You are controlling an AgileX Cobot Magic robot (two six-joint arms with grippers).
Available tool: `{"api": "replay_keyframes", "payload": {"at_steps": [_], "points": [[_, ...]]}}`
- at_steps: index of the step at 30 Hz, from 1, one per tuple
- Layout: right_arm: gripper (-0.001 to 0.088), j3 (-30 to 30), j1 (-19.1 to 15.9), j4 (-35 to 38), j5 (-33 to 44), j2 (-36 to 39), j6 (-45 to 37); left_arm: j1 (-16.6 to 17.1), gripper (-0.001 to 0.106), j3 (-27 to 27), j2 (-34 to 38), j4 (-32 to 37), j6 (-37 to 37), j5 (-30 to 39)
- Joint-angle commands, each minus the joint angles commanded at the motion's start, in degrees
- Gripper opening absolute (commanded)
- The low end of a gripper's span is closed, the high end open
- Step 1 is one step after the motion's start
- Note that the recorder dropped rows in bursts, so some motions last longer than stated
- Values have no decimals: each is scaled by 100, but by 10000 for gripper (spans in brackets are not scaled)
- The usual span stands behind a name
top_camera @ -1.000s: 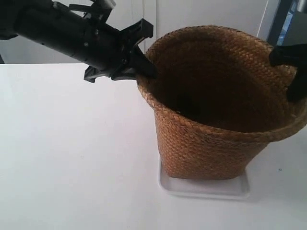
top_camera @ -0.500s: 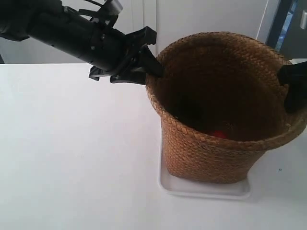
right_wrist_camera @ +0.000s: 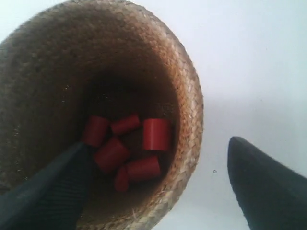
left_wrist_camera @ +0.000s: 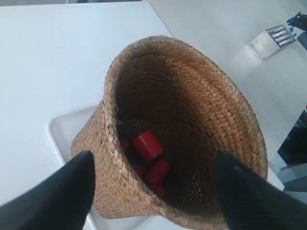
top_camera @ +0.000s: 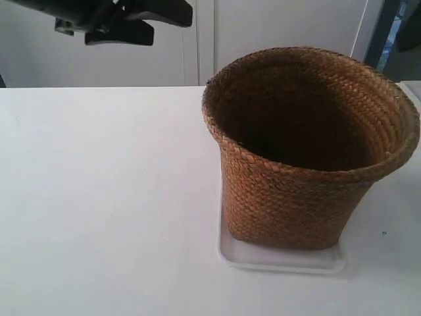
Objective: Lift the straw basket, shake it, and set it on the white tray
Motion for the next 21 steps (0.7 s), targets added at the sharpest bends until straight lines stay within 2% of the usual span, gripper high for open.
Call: {"api": "replay_keyframes", "payload": {"at_steps": [1, 3, 5, 8, 9, 10, 11, 16, 21], "points": [[655, 0, 0, 60, -27, -101, 0, 0, 725, 0, -113, 183, 0, 153], [523, 0, 0, 132, -117, -315, -26, 0, 679, 0, -364, 693, 101, 634], [343, 0, 0, 132, -11, -451, -33, 0, 567, 0, -525, 831, 196, 953], [61, 0, 0, 132, 310, -607, -170, 0, 301, 0, -722, 920, 289, 1204], [1, 0, 0, 132, 393, -638, -194, 0, 218, 0, -777, 920, 301, 1237], [4, 0, 0, 132, 442, -661, -207, 0, 90, 0, -838, 920, 301, 1273], [4, 0, 0, 132, 469, -701, -207, 0, 5, 0, -894, 920, 301, 1301], [4, 80, 0, 147, 432, -854, -16, 0, 7, 272, -1259, 920, 441, 1206], [4, 69, 0, 147, 443, -883, -15, -12, 7, 1095, -1913, 681, 465, 296]]}}
